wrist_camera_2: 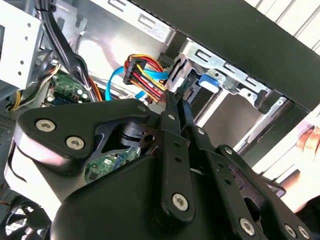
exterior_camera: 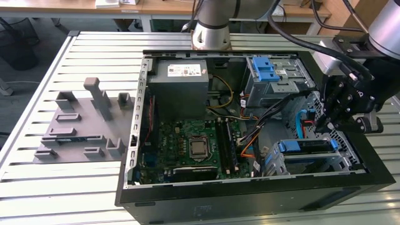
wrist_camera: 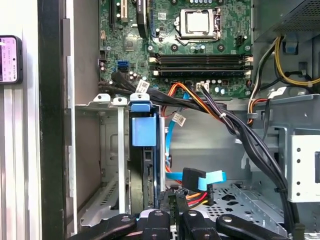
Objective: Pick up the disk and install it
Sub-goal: 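Insert the first disk wire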
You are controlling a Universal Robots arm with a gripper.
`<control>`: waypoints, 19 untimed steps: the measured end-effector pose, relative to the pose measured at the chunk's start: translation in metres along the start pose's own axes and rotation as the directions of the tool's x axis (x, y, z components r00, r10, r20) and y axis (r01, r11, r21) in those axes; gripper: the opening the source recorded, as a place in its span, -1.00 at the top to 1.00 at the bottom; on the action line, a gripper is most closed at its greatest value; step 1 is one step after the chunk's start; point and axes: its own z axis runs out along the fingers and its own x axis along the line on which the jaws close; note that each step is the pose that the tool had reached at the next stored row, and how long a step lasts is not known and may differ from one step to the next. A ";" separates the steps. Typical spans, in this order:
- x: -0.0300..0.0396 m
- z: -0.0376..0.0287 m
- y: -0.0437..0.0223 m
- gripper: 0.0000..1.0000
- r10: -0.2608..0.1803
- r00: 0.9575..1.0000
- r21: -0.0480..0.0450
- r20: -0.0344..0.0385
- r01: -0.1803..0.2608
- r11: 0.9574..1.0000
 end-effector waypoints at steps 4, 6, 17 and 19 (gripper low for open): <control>0.0053 0.0020 -0.0001 0.67 0.000 1.000 0.000 0.000 0.000 1.000; 0.0080 0.0024 -0.0001 0.67 0.000 1.000 0.000 0.000 0.000 1.000; 0.0138 0.0068 0.0001 0.67 0.000 1.000 -0.004 0.000 0.000 1.000; 0.0141 0.0077 0.0010 0.67 0.000 1.000 -0.004 0.000 0.000 1.000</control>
